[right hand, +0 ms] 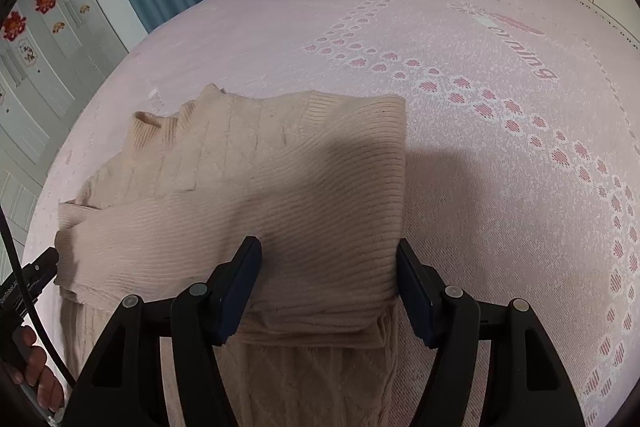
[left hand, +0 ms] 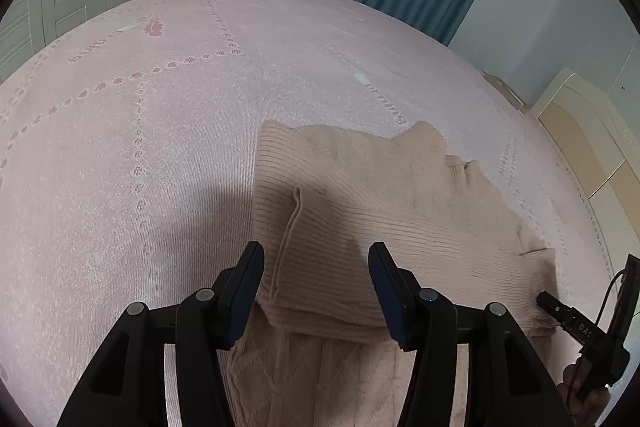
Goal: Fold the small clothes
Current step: 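Release the sweater and pull both grippers back from it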
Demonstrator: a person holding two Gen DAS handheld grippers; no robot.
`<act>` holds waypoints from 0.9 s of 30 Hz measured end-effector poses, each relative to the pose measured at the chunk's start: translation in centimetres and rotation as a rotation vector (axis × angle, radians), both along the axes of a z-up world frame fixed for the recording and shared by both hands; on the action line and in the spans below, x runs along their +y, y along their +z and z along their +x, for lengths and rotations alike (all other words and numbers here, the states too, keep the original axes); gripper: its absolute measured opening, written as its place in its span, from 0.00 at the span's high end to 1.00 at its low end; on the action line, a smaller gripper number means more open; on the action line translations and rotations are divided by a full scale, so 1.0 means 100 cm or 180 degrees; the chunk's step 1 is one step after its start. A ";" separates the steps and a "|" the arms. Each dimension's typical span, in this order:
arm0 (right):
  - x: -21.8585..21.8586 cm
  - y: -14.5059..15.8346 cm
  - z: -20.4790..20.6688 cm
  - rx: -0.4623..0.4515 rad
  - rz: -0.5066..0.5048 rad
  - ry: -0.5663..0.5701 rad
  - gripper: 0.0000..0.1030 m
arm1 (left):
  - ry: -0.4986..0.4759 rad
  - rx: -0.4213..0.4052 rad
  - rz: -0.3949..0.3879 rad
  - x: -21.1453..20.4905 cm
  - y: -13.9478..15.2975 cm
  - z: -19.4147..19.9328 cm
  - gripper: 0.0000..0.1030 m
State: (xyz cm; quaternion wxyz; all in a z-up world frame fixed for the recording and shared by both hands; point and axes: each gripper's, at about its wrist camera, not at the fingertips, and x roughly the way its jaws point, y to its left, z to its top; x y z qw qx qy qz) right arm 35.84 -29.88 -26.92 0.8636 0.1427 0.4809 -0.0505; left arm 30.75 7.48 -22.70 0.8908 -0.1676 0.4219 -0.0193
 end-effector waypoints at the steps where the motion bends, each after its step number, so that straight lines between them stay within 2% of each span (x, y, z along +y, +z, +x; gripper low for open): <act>1: -0.001 0.000 -0.002 -0.0006 0.0021 -0.0010 0.36 | 0.0000 -0.0018 -0.0002 0.000 0.001 -0.002 0.49; 5: -0.004 0.006 -0.011 -0.0106 0.0093 0.0003 0.36 | -0.0021 -0.0051 0.0023 -0.001 0.004 -0.014 0.49; 9: -0.005 0.022 -0.026 -0.0325 0.0176 0.0057 0.36 | -0.0049 -0.0019 -0.0035 0.001 0.002 -0.029 0.49; 13: -0.003 0.040 -0.046 -0.0558 0.0243 0.0096 0.36 | -0.0057 -0.0069 0.0050 0.003 0.006 -0.048 0.49; 18: 0.012 0.052 -0.073 -0.0694 -0.0293 0.0184 0.36 | -0.0084 -0.0132 0.0384 -0.001 0.006 -0.083 0.49; 23: 0.021 0.051 -0.110 -0.0609 -0.0492 0.0329 0.36 | -0.0221 -0.0122 0.0453 -0.004 0.006 -0.111 0.48; 27: 0.028 0.053 -0.144 -0.0584 -0.0595 0.0478 0.36 | -0.0348 -0.0125 0.0372 -0.005 0.008 -0.134 0.48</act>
